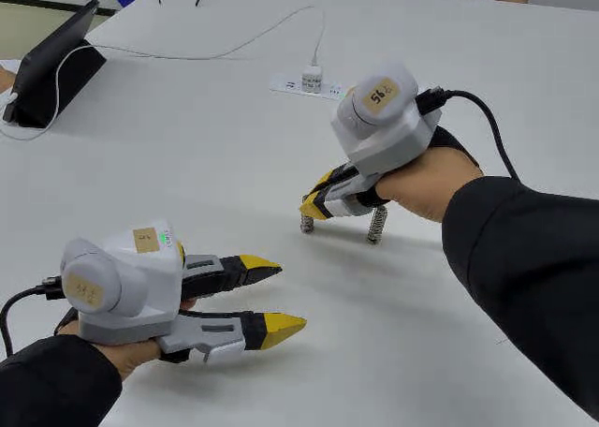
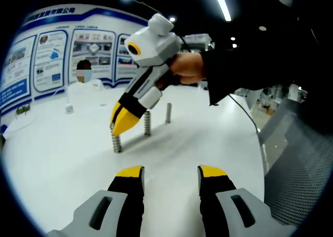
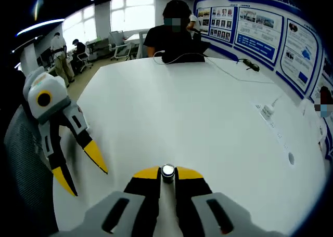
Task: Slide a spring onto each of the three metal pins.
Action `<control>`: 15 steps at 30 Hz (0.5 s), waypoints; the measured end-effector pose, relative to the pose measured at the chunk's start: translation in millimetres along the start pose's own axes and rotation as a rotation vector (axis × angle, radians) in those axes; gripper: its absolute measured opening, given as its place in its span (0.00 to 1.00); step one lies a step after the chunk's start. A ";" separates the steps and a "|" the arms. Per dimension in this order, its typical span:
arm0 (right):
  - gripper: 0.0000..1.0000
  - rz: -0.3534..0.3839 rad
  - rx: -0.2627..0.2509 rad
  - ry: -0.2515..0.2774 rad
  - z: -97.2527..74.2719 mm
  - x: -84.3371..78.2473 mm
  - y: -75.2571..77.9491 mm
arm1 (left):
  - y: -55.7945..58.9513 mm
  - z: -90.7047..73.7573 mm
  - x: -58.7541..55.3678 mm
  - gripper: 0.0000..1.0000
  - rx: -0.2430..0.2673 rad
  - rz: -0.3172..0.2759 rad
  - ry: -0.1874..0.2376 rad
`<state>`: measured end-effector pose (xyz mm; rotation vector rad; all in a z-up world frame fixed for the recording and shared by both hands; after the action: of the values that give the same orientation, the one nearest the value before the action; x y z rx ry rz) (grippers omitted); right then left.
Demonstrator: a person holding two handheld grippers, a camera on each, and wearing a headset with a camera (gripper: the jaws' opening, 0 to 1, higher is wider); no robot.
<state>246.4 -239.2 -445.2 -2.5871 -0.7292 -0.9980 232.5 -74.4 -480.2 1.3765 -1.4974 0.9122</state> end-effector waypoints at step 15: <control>0.18 -0.017 -0.009 0.002 -4.7 0.3 -7.3 | -2.3 -1.2 0.3 0.42 0.008 -0.001 0.003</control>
<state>240.0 -235.0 -441.1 -2.5911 -0.7499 -1.0106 235.0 -73.7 -479.7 1.3816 -1.4922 0.9198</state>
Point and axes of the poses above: the centre of the closed fingertips' face, and the gripper's own axes: z roughly forward along the fingers, y roughly to its right, x roughly out of its top, the point moved 8 cm from there along -z, roughly backward along the fingers, and after that the axes turned 8 degrees about x, right-handed, at the moved point
